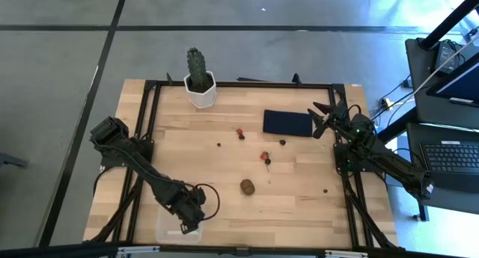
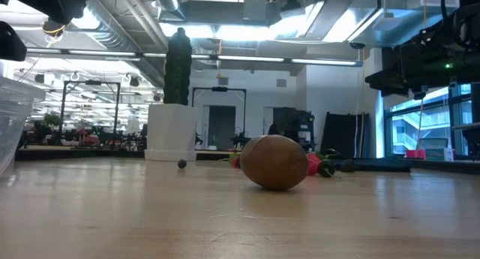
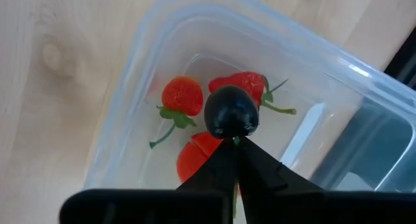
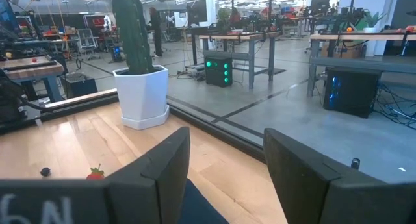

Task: Pick and placing Produce into tupperware
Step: Put the black cherry in the transparent bin

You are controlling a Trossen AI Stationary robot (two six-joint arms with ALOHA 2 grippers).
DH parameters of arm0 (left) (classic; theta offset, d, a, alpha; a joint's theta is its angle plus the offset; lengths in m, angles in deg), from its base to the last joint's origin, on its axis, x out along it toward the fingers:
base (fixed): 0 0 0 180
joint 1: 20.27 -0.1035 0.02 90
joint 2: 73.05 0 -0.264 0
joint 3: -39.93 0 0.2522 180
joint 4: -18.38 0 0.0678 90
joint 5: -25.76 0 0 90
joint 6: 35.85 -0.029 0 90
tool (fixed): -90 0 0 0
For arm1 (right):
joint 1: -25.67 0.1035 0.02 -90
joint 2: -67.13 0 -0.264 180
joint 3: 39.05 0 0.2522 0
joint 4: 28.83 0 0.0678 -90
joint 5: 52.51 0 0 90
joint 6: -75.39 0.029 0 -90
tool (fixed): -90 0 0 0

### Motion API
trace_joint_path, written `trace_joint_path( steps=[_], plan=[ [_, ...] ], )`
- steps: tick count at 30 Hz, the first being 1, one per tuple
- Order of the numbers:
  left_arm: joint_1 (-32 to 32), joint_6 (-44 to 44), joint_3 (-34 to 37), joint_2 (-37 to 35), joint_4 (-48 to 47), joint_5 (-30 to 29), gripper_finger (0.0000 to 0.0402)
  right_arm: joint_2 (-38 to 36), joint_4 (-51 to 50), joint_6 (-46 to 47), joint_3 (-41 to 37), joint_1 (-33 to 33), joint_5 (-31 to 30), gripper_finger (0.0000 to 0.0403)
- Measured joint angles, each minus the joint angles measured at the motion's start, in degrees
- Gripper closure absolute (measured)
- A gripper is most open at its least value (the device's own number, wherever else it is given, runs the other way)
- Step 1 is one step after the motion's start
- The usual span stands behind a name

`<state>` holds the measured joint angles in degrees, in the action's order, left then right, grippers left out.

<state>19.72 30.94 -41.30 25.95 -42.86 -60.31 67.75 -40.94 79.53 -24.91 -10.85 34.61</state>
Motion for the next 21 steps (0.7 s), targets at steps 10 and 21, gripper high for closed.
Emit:
trace_joint_path(
  steps=[10, 21],
  plan=[
    [-0.53, -1.16, 0.0, 0.0, -2.87, 0.29, 0.0394, 0.0, 0.0, 0.0, 0.0, -0.01, 0.0, 0.0205],
    [-3.55, -4.23, 0.0, -0.07, -9.01, 6.72, 0.033, 0.0, 0.0, -0.11, 0.02, 0.01, 0.0, 0.0205]
  ],
)
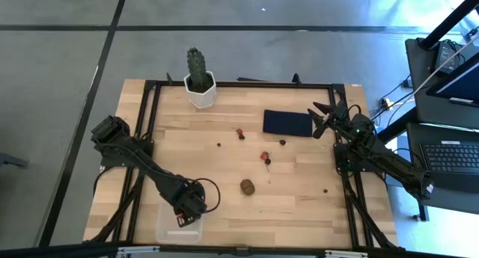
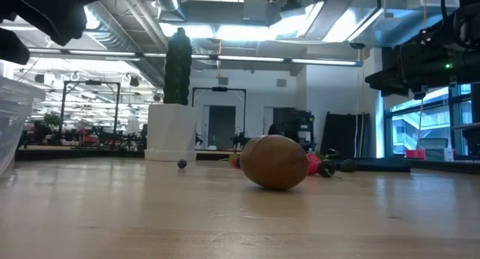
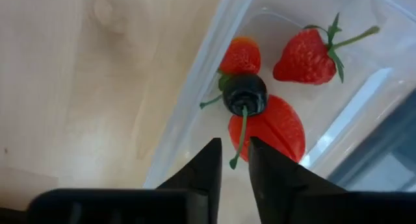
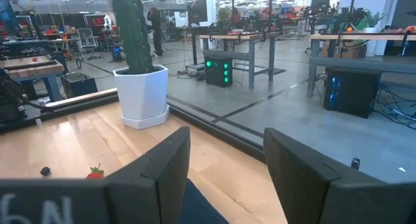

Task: Pick and placing Produce into tupperware
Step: Put the black cherry in the transparent bin, then put the blueberry in the transparent bin

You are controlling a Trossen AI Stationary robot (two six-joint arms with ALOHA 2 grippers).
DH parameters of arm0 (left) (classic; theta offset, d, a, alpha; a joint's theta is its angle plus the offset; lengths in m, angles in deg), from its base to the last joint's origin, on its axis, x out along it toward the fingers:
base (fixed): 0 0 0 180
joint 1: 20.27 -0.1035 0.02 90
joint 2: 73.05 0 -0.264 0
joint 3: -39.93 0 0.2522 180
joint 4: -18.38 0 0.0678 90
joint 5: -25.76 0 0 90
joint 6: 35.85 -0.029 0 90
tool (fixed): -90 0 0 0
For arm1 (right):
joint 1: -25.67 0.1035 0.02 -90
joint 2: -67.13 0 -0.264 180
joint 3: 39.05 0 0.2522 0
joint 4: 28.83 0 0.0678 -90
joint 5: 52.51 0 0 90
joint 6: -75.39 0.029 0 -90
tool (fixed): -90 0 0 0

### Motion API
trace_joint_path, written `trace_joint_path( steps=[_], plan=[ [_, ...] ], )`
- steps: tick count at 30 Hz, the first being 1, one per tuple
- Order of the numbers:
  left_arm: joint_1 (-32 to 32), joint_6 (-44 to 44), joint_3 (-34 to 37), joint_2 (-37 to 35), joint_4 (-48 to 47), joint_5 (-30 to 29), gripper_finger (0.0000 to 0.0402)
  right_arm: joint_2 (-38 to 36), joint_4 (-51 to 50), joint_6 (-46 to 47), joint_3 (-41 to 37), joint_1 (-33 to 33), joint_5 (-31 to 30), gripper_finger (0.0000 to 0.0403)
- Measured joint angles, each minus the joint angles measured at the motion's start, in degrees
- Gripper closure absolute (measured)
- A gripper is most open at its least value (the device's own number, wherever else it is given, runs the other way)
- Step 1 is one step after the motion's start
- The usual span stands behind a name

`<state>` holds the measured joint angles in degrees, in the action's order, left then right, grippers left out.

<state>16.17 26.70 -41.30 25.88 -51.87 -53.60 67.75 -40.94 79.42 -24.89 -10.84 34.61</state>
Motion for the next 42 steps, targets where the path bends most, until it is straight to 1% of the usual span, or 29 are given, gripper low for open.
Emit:
trace_joint_path(
  steps=[6, 12, 19, 24, 30, 34, 42],
  plan=[
    [-2.07, -3.72, 0.0, -0.31, -0.65, 2.01, 0.0298, 0.0, 0.0, -0.19, -0.02, -0.01, 0.0, 0.0205],
    [-3.32, -4.69, 0.0, -3.87, -0.56, 1.37, 0.0281, 0.02, 0.0, -0.22, -0.02, 0.0, 0.0, 0.0205],
    [-4.1, -8.86, -0.02, -11.28, -2.1, -8.12, 0.0268, 0.02, 0.0, -0.24, -0.02, -0.02, 0.0, 0.0205],
    [-5.64, -18.56, -0.02, -15.37, -2.55, -14.05, 0.0263, 0.0, 0.0, -0.22, -0.02, -0.02, 0.0, 0.0205],
    [-8.79, -21.36, -0.07, -15.74, -1.95, -22.63, 0.025, 0.02, 0.0, -0.24, -0.02, -0.02, 0.0, 0.0205],
    [-11.97, -26.09, -0.04, -14.86, -1.85, -23.78, 0.0215, 0.02, 0.0, -0.24, -0.01, -0.01, 0.0, 0.0205],
    [-20.69, -35.93, -0.04, -14.43, -1.66, -27.92, 0.0109, 0.02, 0.0, -0.58, -0.02, -0.02, 0.0, 0.0205]
  ],
)
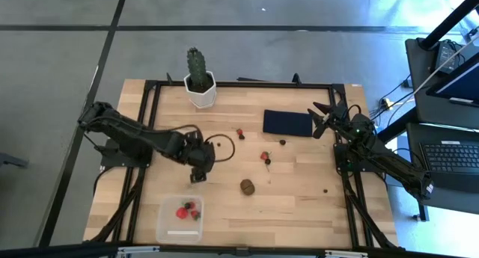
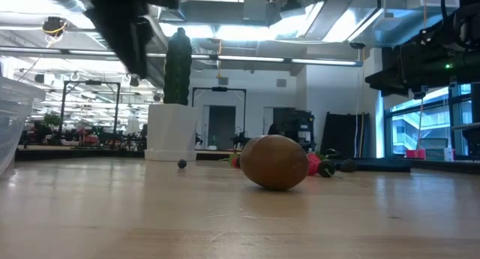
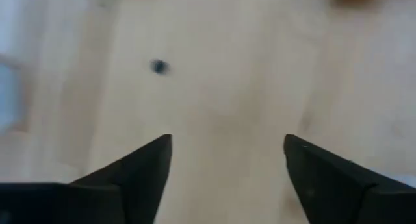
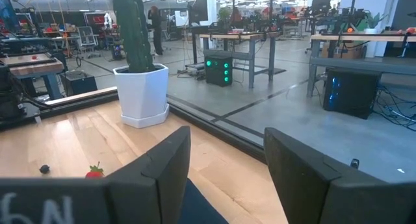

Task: Pick and placing Produce into tupperware
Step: Put the blueberry in the transparent bin

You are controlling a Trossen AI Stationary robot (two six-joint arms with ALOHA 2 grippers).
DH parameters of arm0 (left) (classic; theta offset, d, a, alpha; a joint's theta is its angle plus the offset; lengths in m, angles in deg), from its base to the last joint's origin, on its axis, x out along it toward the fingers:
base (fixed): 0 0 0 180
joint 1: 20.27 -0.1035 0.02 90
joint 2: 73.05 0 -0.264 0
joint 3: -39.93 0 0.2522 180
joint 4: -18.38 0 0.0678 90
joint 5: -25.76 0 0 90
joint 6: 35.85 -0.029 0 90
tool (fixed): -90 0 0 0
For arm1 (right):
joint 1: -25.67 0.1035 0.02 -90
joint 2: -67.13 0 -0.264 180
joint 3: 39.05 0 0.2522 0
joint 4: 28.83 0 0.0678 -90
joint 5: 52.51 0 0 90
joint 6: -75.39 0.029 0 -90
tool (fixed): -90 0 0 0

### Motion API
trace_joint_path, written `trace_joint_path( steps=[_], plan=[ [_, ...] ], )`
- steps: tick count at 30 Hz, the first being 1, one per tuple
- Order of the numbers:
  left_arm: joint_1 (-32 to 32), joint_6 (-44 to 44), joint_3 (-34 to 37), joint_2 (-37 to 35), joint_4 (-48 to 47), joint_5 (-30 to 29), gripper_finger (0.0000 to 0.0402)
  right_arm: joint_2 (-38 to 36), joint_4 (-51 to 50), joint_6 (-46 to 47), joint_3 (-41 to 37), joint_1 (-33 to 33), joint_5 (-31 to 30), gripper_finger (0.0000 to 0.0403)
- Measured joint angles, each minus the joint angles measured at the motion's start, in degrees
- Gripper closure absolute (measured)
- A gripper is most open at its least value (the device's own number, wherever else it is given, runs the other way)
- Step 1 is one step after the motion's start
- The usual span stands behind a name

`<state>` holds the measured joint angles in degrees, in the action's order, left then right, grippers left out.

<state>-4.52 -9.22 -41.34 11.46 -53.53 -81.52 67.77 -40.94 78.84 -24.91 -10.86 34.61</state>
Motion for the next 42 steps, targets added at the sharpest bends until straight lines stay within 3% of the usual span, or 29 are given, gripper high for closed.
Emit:
trace_joint_path(
  steps=[4, 13, 20, 28, 35, 42],
  plan=[
    [-4.36, -5.31, 0.0, 0.0, 3.81, -5.06, 0.0074, 0.0, -0.02, -0.69, 0.0, 0.0, 0.02, 0.0205],
    [-8.93, -22.03, 1.74, -0.04, 20.85, -4.61, 0.0067, 0.0, -0.02, -0.73, 0.0, 0.02, 0.11, 0.0205],
    [-12.87, -25.33, 14.5, -2.61, 40.7, 2.8, 0.0068, 0.0, -0.04, -0.64, 0.02, 0.0, 0.14, 0.0205],
    [-18.61, -25.37, 33.89, -7.67, 72.82, 15.12, 0.0069, 0.0, -0.04, -0.48, 0.01, 0.01, 0.17, 0.0205],
    [-21.85, -23.99, 46.87, -7.74, 95.03, 15.96, 0.0067, 0.0, -0.04, -0.4, 0.02, 0.0, 0.17, 0.0205],
    [-23.22, -22.64, 51.85, -7.69, 100.56, 15.92, 0.0071, 0.0, -0.04, -0.43, 0.02, 0.0, 0.17, 0.0205]
  ],
)
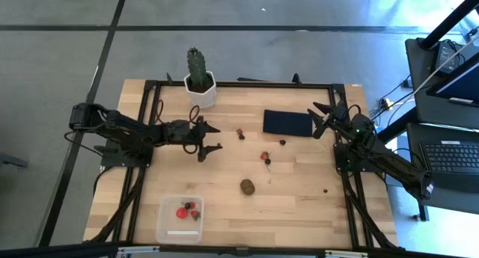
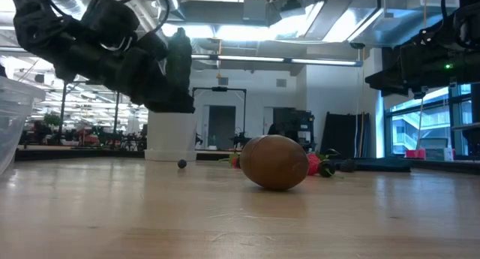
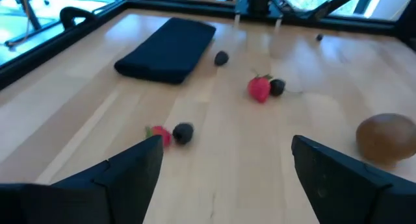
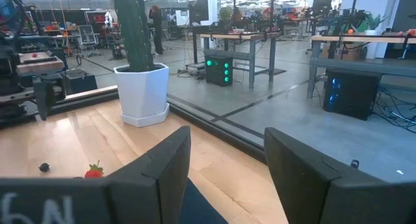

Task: Pick and placing Produce into tupperware
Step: Put the blueberry in the transparent bin

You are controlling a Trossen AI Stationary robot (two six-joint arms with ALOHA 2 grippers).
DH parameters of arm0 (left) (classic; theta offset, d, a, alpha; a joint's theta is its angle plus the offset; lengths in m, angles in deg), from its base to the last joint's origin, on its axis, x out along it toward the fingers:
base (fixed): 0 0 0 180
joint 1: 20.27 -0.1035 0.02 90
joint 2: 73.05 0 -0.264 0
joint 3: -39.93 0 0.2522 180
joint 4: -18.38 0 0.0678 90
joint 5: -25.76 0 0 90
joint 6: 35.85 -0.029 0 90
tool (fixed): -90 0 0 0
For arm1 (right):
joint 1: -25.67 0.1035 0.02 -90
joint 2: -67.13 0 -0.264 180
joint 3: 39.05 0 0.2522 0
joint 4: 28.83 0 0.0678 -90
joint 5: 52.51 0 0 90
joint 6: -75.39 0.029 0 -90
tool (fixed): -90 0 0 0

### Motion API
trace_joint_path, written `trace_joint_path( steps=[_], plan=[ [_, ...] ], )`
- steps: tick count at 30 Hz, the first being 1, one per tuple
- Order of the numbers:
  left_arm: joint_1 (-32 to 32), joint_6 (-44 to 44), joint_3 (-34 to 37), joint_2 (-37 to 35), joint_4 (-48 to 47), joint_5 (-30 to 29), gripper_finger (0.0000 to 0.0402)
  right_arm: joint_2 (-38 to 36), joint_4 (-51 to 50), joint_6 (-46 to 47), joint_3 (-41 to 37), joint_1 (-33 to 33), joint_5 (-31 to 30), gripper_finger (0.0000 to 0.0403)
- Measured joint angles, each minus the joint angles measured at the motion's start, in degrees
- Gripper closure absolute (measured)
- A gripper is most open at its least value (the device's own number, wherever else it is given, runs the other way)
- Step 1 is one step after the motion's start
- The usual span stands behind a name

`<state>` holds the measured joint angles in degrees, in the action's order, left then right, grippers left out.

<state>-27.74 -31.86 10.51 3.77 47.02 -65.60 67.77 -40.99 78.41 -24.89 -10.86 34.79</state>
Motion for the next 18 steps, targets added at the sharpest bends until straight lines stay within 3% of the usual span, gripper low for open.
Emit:
trace_joint_path(
  steps=[10, 18],
  plan=[
    [-0.52, -0.01, -0.02, 3.61, 0.15, -0.46, 0.007, -0.01, 0.0, 1.04, -0.01, 0.0, -0.01, 0.0205],
    [-0.52, 0.13, -0.02, 10.89, 8.2, -0.61, 0.0068, 0.0, 0.0, 1.03, -0.02, 0.0, -0.02, 0.0205]
  ],
)
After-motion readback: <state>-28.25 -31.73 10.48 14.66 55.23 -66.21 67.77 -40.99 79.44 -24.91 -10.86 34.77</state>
